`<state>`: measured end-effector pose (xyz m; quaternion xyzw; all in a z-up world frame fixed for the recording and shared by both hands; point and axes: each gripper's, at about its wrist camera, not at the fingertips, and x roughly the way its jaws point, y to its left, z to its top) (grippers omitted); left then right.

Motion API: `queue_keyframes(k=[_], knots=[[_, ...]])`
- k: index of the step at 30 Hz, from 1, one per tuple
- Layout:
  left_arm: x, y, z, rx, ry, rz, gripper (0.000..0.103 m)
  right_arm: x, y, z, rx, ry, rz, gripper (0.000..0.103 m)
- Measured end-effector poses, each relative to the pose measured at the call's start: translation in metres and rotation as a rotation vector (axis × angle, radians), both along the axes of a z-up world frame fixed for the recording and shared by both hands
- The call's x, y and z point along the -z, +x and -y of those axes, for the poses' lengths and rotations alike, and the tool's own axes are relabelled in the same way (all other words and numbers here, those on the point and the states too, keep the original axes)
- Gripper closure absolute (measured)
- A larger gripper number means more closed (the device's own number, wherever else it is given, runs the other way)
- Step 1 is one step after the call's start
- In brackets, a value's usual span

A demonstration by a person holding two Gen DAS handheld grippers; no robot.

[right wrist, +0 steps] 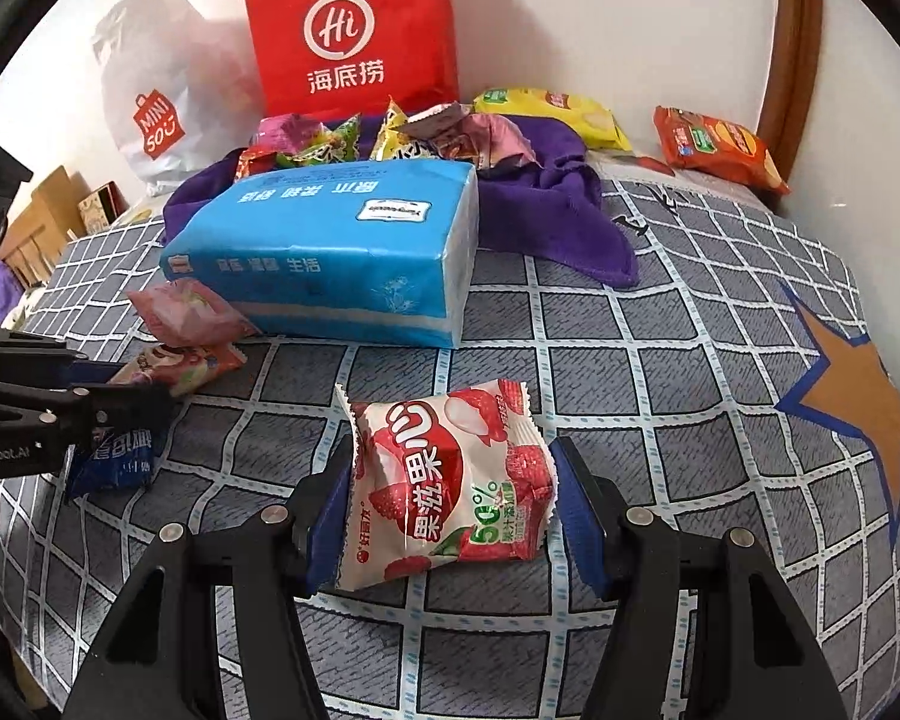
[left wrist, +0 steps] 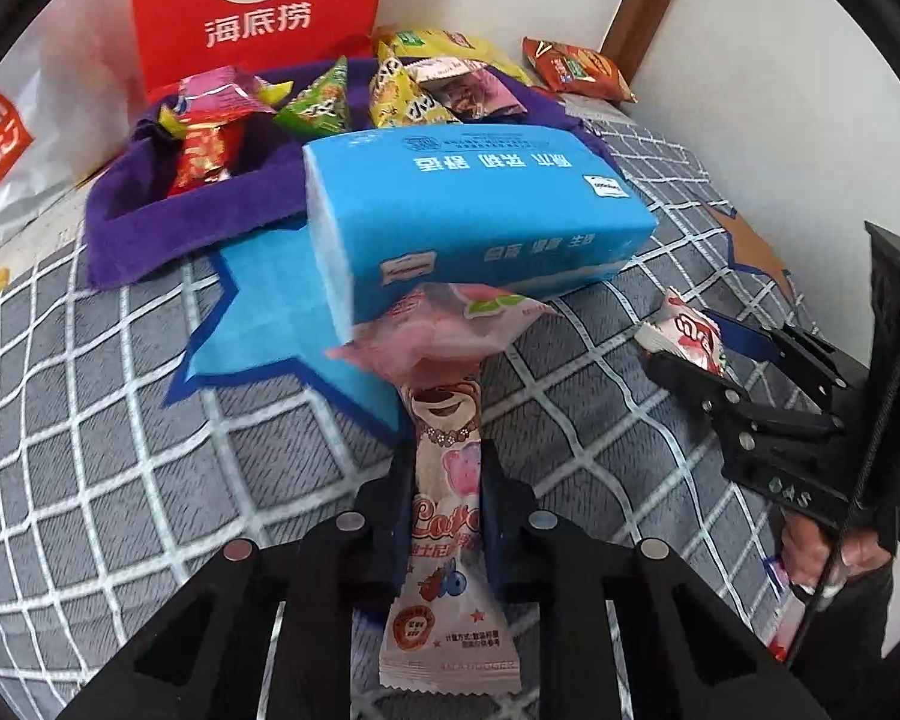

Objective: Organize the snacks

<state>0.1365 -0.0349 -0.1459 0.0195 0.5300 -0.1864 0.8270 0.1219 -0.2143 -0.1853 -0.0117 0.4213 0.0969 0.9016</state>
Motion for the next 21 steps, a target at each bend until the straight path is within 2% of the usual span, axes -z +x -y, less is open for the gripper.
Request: queue_keyframes(k=[4,11,21], knots=[[-0.006,-0.014,-0.029,-0.070,-0.002,0.009,0.085,-0.002,-0.001,-0.001,-0.001,0.005,0.005,0.041],[0.005,-0.016,-0.074,-0.261,0.081,0.048,0.084,0.008,0.005,-0.014,-0.008,-0.026,-0.019,0.040],[0.017,-0.019,-0.071,-0.289,0.134,0.222,0.079,0.011,0.009,-0.016,0.006,-0.035,-0.027,0.036]])
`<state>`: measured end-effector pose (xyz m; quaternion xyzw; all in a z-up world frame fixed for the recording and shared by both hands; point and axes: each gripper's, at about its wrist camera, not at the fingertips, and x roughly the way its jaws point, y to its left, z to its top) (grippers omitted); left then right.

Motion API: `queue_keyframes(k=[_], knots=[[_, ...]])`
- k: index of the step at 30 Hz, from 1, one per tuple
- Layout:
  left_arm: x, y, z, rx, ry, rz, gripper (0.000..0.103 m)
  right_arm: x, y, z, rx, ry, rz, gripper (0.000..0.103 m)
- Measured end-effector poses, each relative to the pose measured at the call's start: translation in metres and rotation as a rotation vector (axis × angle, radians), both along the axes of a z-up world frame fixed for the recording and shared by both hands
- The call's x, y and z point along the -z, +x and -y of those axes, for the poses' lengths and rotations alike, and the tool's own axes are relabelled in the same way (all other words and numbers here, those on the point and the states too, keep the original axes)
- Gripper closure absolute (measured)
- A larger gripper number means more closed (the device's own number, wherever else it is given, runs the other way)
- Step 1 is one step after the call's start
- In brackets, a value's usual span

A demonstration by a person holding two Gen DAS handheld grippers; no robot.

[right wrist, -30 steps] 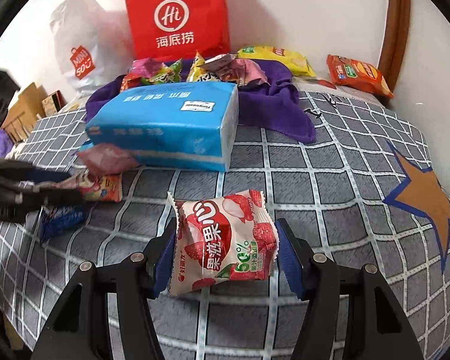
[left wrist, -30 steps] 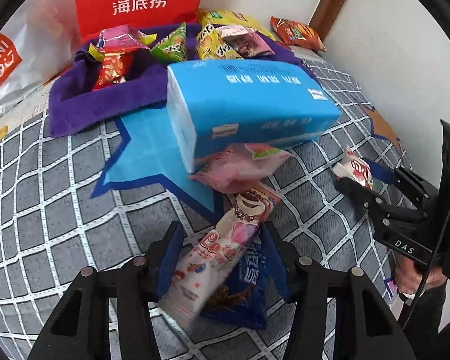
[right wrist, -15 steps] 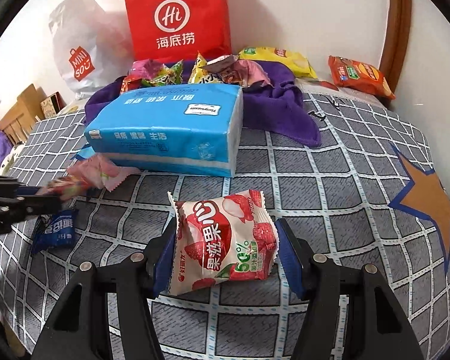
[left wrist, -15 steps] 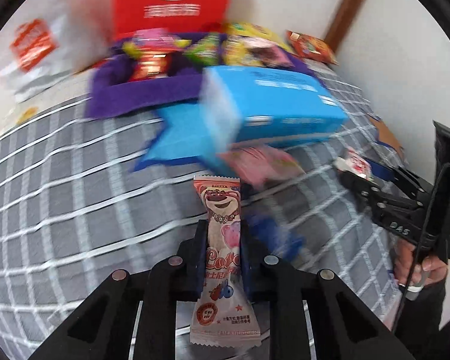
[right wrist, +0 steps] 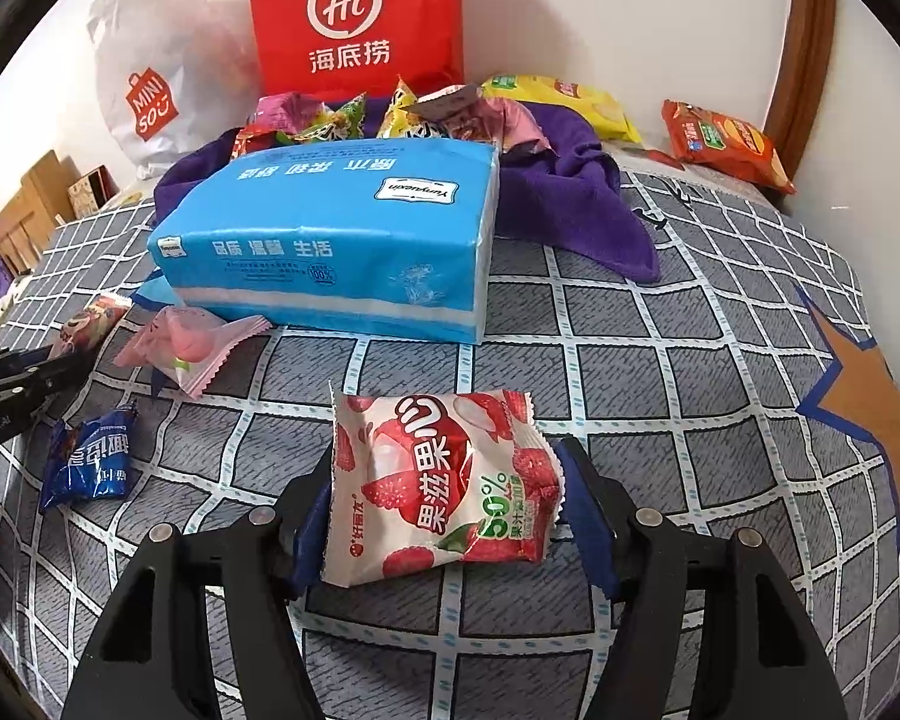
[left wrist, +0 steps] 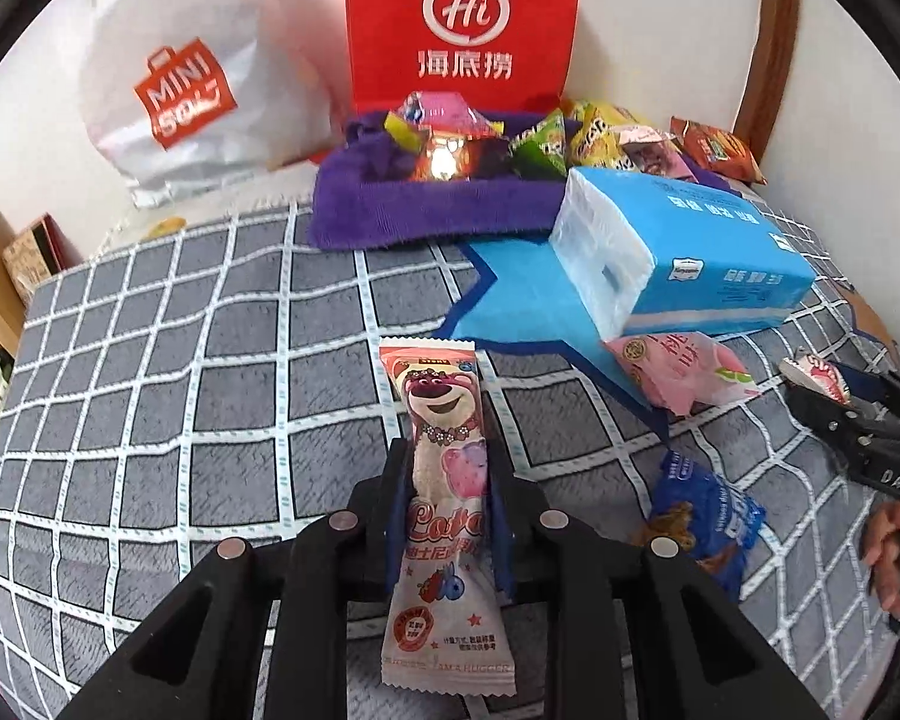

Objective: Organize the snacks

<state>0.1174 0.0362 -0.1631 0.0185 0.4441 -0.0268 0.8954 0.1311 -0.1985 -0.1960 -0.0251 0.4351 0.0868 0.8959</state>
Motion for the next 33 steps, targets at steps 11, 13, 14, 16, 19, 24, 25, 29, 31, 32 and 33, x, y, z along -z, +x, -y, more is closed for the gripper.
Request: queue_keyframes(k=[11,13,14,16,19,24,25,29,31,32,33], knots=[[-0.003,0.000,-0.006,-0.006,-0.058,-0.003,0.078,0.001,0.004,0.001,-0.021,0.020,-0.009,0.029],[-0.003,-0.001,-0.009,-0.009,-0.083,-0.003,0.078,0.001,0.004,0.000,-0.027,0.019,-0.011,0.026],[-0.003,-0.001,-0.010,-0.011,-0.096,-0.002,0.078,0.001,0.004,0.000,-0.032,0.017,-0.011,0.026],[-0.002,-0.001,-0.013,-0.012,-0.117,-0.002,0.078,0.001,0.005,-0.001,-0.034,0.017,-0.011,0.025],[-0.003,-0.001,-0.013,-0.020,-0.121,0.001,0.081,0.001,0.005,0.001,-0.030,0.024,-0.007,0.032],[-0.007,-0.002,-0.013,-0.010,-0.138,-0.028,0.082,-0.002,0.004,0.006,0.008,0.033,-0.007,0.042],[-0.008,-0.003,-0.014,-0.007,-0.151,-0.033,0.082,-0.003,0.005,0.007,0.014,0.042,-0.014,0.043],[-0.020,-0.009,-0.015,0.000,-0.158,-0.028,0.082,-0.014,0.003,0.006,0.018,0.077,-0.017,0.043],[-0.028,-0.011,-0.015,0.008,-0.169,-0.019,0.082,-0.025,-0.001,0.001,0.009,0.068,0.010,0.043],[-0.033,-0.011,-0.014,0.012,-0.175,-0.016,0.082,-0.029,-0.001,-0.001,0.005,0.064,0.019,0.043],[-0.038,-0.012,-0.013,0.016,-0.180,-0.013,0.082,-0.035,-0.003,-0.003,0.000,0.059,0.031,0.043]])
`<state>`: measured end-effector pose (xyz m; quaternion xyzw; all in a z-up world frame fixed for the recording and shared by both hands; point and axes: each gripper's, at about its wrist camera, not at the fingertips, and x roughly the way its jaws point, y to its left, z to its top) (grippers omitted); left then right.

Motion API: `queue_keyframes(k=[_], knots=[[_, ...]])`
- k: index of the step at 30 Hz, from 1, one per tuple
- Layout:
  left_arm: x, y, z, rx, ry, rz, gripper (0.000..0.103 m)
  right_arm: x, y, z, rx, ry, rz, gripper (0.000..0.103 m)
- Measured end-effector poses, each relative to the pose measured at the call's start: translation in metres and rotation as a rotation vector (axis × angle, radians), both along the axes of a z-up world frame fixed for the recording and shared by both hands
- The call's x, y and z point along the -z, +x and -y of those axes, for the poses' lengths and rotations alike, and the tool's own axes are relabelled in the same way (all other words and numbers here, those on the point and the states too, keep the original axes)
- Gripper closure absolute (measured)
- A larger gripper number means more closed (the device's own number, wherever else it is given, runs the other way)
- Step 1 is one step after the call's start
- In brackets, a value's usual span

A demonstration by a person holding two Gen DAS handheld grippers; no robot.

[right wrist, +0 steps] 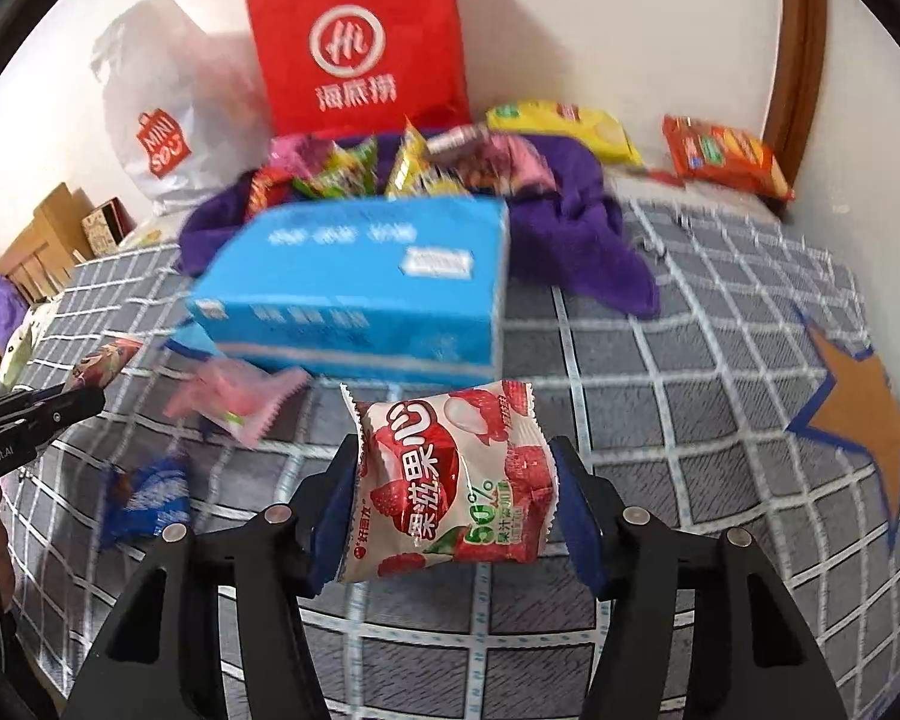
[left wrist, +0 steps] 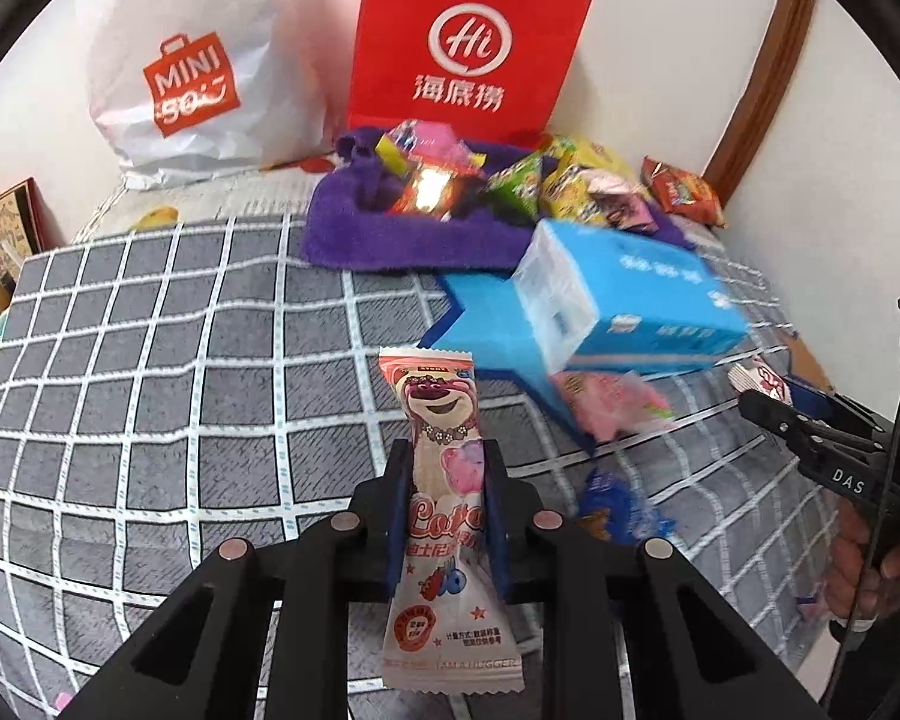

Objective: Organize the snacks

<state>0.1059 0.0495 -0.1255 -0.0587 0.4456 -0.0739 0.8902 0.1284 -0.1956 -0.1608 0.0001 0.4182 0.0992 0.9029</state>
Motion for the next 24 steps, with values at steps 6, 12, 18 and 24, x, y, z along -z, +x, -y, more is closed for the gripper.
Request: queue_keyframes(k=[6,12,18,24], knots=[[-0.028,0.004,0.012,0.039,-0.027,0.019,0.082,-0.038,-0.007,-0.007,-0.017,-0.003,0.080,0.043],[-0.054,0.011,0.025,0.064,-0.038,0.045,0.082,-0.068,-0.007,-0.005,0.003,0.002,0.128,0.043],[-0.073,0.020,0.036,0.069,-0.030,0.075,0.082,-0.089,-0.004,-0.001,0.021,-0.003,0.160,0.043],[-0.087,0.028,0.043,0.081,-0.032,0.100,0.082,-0.102,0.003,0.000,0.021,-0.014,0.181,0.043]])
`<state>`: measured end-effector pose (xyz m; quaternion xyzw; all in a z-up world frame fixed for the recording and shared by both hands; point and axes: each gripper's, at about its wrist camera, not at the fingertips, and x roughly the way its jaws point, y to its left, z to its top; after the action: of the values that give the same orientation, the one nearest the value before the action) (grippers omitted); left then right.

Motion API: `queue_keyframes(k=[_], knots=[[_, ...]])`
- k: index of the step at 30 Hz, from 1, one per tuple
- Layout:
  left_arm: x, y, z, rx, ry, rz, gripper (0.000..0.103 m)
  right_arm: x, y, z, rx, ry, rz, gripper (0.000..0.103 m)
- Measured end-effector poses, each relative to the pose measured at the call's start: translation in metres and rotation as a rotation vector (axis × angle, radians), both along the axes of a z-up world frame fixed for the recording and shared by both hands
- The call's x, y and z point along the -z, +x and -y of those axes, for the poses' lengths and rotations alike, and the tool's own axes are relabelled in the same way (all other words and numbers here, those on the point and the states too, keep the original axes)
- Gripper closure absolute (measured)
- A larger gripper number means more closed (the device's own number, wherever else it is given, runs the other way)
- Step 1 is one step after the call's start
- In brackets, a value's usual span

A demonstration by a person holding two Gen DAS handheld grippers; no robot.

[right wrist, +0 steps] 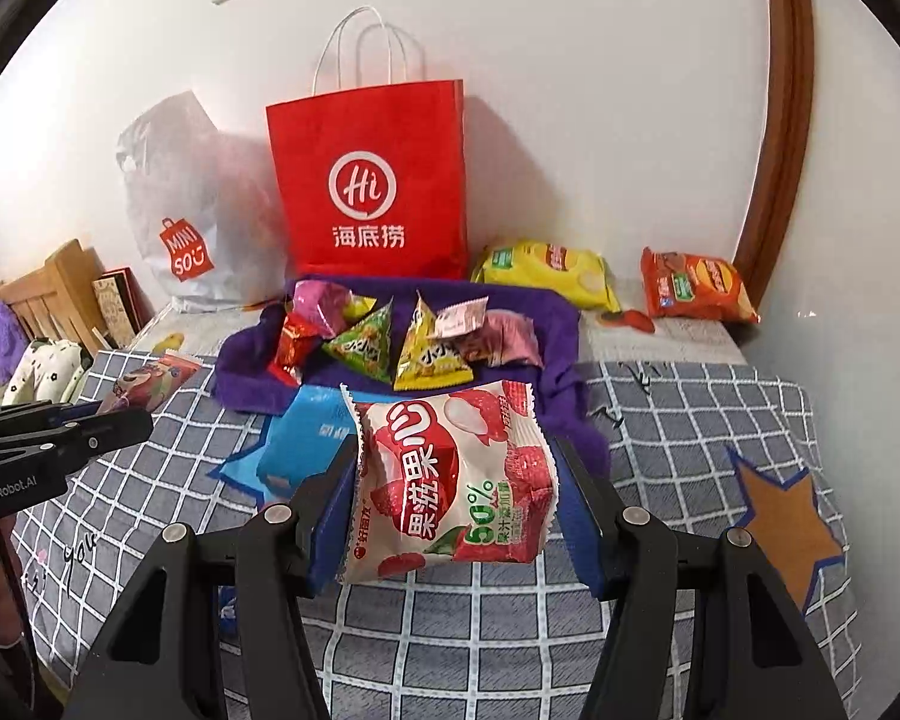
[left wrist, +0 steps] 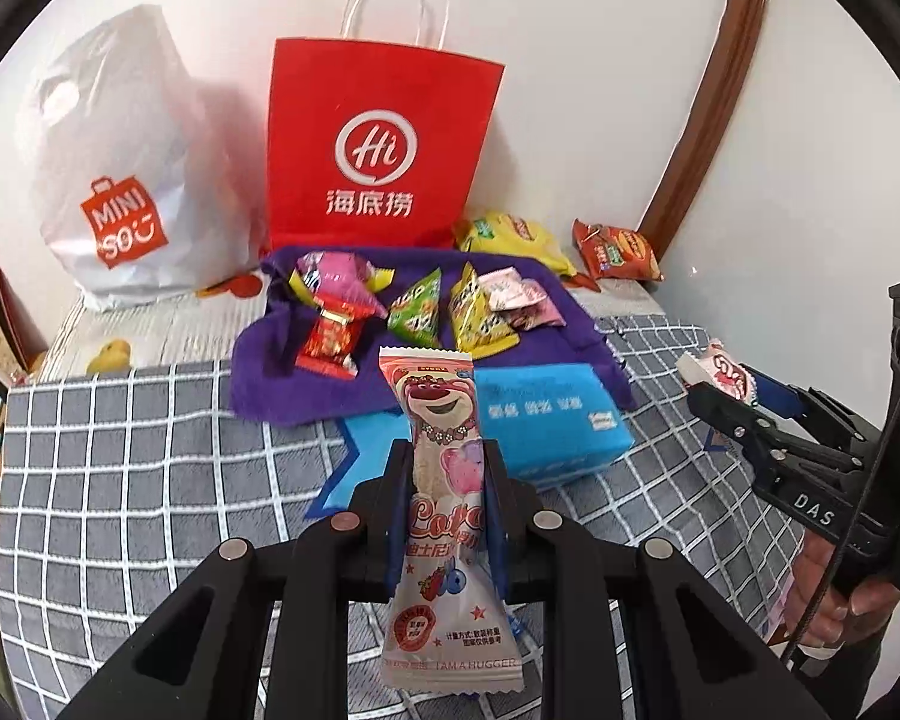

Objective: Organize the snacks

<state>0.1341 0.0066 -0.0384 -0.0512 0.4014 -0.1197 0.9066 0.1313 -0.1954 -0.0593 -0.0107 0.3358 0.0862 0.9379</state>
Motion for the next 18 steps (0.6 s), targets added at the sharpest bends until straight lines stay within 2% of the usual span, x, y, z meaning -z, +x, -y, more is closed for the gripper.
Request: queue_keyframes(k=[12,18], knots=[[-0.020,0.032,0.011,0.041,-0.030,0.001,0.082,-0.017,0.028,-0.001,-0.002,-0.002,0.031,0.043],[-0.031,0.053,0.005,0.026,-0.025,0.003,0.082,-0.023,0.055,-0.001,0.009,0.006,0.032,0.043]])
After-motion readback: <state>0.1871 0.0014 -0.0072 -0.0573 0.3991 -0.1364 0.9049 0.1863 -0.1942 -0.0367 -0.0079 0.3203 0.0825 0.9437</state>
